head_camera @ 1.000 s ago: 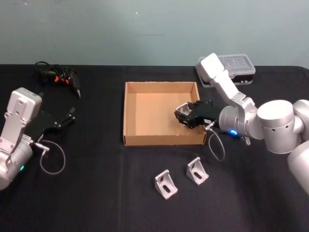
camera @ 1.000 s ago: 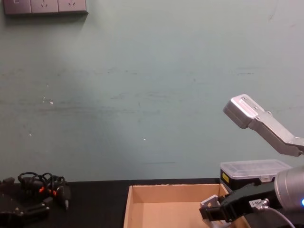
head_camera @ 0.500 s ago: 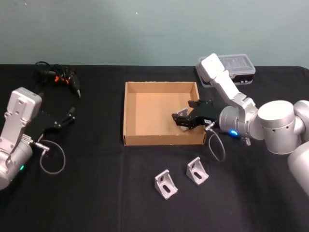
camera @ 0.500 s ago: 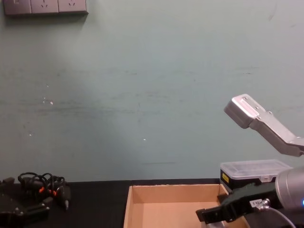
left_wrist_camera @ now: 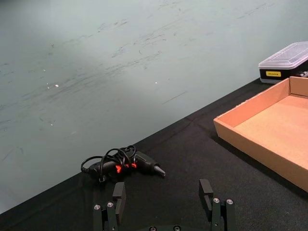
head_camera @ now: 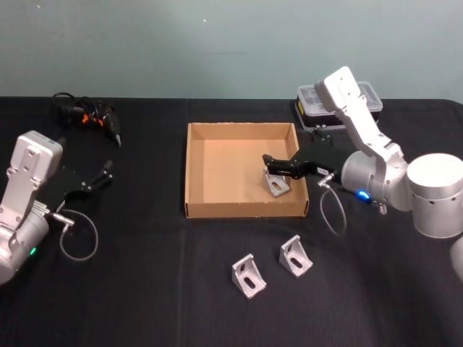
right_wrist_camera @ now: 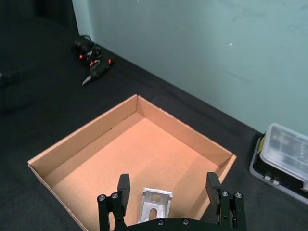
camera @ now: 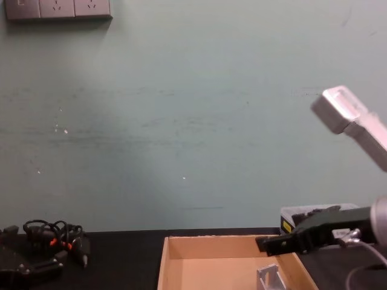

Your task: Use one hand to pick up the angle iron from the table and place it into the box.

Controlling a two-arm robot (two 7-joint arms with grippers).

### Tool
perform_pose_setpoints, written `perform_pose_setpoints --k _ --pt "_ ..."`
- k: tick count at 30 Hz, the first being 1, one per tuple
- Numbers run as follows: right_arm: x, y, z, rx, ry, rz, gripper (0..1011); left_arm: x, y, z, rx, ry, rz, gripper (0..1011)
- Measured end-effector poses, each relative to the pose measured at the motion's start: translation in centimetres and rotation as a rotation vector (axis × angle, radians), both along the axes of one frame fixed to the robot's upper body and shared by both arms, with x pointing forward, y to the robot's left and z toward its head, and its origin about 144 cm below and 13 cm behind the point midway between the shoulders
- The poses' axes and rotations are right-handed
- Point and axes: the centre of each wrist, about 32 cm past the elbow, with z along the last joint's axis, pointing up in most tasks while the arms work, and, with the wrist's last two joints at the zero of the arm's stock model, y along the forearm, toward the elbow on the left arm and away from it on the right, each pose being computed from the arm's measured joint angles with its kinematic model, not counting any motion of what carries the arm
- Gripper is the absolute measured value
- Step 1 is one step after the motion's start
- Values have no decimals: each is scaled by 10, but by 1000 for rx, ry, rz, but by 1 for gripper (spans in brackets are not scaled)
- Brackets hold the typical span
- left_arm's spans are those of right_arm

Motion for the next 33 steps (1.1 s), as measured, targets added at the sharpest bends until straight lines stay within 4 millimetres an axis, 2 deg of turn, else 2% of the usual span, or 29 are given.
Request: perform_pose_setpoints --k 8,16,27,33 --pt "-23 -11 7 44 -67 -17 1003 0 0 0 0 0 0 1000" --pt "-62 -26 13 81 -103 -5 1003 0 0 0 0 0 0 1000" --pt "-114 -43 24 86 12 65 1003 0 0 0 0 0 0 1000" --pt "-129 -48 22 62 69 81 1003 0 0 0 0 0 0 1000"
